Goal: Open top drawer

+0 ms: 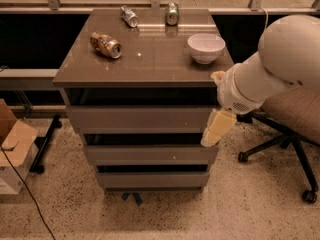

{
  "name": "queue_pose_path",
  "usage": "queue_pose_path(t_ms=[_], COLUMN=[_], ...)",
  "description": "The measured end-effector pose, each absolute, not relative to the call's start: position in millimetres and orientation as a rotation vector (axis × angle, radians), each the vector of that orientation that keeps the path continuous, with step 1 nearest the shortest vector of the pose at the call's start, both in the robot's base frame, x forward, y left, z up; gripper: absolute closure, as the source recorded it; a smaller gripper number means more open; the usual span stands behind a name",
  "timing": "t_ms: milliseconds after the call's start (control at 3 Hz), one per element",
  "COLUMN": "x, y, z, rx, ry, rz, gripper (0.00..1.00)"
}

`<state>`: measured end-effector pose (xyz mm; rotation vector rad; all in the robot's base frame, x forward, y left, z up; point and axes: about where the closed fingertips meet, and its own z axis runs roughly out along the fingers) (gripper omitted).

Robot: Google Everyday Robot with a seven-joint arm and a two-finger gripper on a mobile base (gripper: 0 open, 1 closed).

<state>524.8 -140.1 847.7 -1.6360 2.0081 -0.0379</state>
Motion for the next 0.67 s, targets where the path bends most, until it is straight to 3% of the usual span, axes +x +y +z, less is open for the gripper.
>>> queue_pose_path(t_ms=[667], x=[578], y=[-133], z=[761], rx=[-1.647], ry=[2.034], rz=[0.065], gripper=[0.00])
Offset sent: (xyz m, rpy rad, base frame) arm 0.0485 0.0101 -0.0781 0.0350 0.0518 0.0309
